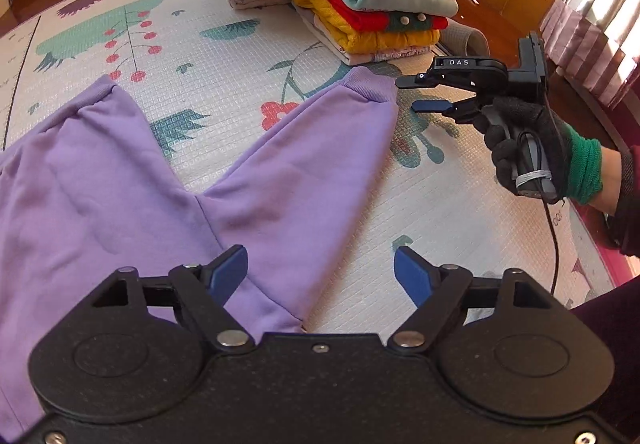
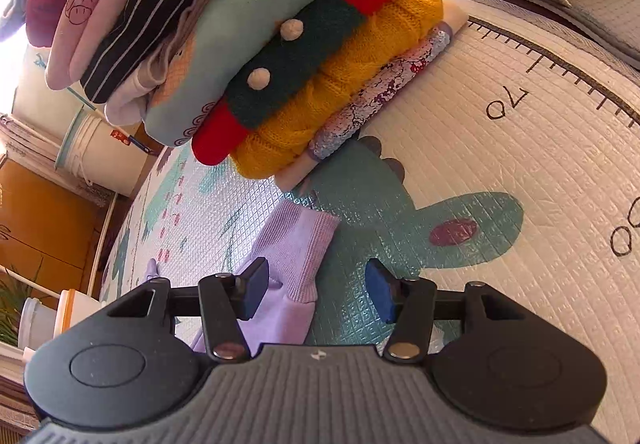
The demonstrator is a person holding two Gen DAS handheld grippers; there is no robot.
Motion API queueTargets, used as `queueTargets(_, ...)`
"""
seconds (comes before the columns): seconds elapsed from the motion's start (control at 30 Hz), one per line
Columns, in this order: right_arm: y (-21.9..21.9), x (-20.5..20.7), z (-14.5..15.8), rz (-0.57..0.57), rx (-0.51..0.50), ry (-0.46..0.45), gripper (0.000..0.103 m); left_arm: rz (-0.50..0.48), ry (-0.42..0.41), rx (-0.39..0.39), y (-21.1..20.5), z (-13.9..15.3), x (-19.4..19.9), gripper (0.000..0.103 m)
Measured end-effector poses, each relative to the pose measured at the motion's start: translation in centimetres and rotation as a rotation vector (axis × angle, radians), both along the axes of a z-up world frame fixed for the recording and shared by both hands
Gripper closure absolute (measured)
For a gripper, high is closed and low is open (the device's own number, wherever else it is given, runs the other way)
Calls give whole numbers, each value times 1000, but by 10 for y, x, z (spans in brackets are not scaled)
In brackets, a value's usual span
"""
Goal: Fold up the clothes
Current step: 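Grasp the other sleeve cuff with the right tool, then close the left tool on the cuff while the right tool releases it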
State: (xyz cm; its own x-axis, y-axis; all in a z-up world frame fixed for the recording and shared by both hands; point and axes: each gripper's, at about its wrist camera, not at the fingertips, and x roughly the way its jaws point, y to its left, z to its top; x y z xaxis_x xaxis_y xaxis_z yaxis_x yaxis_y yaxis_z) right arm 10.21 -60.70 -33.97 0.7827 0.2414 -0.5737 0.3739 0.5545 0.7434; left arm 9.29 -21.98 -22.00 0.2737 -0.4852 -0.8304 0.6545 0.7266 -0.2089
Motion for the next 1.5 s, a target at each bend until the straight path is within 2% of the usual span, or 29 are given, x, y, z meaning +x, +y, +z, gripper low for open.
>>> queueTargets(0.1, 0, 5, -2, -8, 5, -10, 49, 163, 69, -73, 1, -9, -22, 7)
queueTargets(0.17, 2, 10, -1, -1, -7, -9, 48, 216, 61, -87, -1, -13, -35, 7)
queueTargets(0.23, 5, 16, 0, 10, -25, -4, 48, 185, 30, -89, -10, -17, -45, 7)
queueTargets(0.3, 4, 20, -1, 18, -22, -5, 49, 84, 3, -29, -26, -20, -48, 7)
queueTargets(0.37, 3, 24, -2, 33, -33, 7, 71, 52, -20, -6, -39, -21, -44, 7)
queueTargets(0.4, 3, 26, -3, 39, -42, 15, 76, 52, -23, -5, -45, -22, -41, 7)
queueTargets(0.47, 0, 26, -5, 48, -40, 15, 94, 55, -44, -10, -59, -23, -35, 7)
queueTargets(0.53, -4, 25, -7, 56, -22, 3, 97, 22, -132, 24, -81, -24, -34, 7)
queueTargets(0.73, -16, 23, 1, 105, 36, -52, 98, -77, -358, 128, -154, -35, -25, 9)
queueTargets(0.83, -19, 25, 12, 148, 52, -80, 98, -126, -478, 212, -185, -48, -21, 12)
queueTargets(0.87, -20, 25, 15, 159, 59, -87, 98, -147, -519, 247, -194, -54, -20, 17)
queueTargets(0.97, -22, 24, 25, 192, 91, -123, 98, -192, -586, 328, -215, -69, -18, 26)
queueTargets(1.23, -19, 20, 48, 255, 137, -186, 98, -210, -771, 515, -249, -87, -6, 28)
queueTargets(1.27, -18, 20, 51, 262, 140, -194, 98, -222, -785, 536, -253, -89, -4, 32)
queueTargets(1.3, -18, 20, 53, 269, 145, -204, 98, -218, -795, 551, -253, -89, -2, 49)
queueTargets(1.33, -17, 20, 55, 276, 150, -213, 98, -208, -797, 567, -252, -89, 2, 60)
queueTargets(1.37, -17, 19, 57, 280, 146, -223, 98, -199, -795, 575, -251, -88, 5, 81)
queueTargets(1.4, -17, 17, 60, 284, 139, -232, 98, -184, -789, 566, -247, -85, 8, 97)
queueTargets(1.5, -19, 7, 67, 275, 119, -273, 94, -154, -797, 528, -231, -68, 15, 98)
